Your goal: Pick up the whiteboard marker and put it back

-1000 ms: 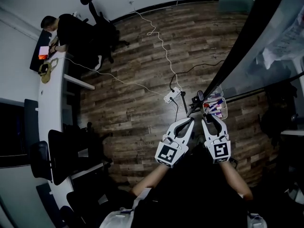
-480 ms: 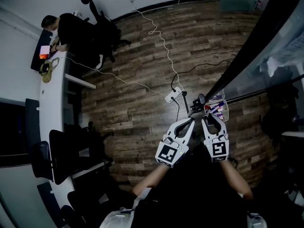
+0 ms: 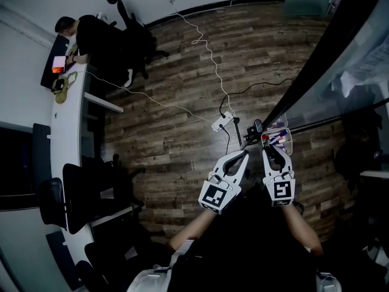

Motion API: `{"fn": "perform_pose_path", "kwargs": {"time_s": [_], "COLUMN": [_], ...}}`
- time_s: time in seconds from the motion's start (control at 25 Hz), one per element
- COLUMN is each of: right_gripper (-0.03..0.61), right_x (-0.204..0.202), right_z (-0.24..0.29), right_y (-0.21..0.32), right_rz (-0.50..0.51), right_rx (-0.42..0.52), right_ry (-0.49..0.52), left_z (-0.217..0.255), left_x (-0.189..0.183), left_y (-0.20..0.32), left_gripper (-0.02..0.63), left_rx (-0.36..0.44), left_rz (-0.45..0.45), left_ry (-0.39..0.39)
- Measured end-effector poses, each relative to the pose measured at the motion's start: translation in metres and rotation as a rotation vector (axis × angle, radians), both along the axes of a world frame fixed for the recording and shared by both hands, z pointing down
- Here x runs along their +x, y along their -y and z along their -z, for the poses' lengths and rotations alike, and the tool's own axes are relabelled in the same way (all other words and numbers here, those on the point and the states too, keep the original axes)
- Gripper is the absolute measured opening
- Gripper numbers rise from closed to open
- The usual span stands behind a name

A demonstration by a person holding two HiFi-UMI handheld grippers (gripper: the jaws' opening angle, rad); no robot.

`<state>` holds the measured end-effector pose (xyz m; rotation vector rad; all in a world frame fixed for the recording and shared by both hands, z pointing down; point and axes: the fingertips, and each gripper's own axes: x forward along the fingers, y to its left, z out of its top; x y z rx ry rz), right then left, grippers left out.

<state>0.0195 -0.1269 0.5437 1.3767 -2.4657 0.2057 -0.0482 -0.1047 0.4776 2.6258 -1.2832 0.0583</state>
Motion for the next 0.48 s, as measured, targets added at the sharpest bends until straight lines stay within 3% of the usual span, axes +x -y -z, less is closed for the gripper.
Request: {"fn": "perform_pose_path", "kwargs": {"time_s": [0.48], "right_gripper": [0.083], "right_x": [0.006], "right_z": [0.012], "right_y": [-0.003], "right_rz": [-0.002], "right_rx": [0.029], "right_ry": [0.054], "left_z": [0.002], "left_x": [0.002], "left_y": [-0.005], "left_gripper": [0.008], "left_rx": [0.010], "left_rz": [0.004], "left_ry": [0.000]}}
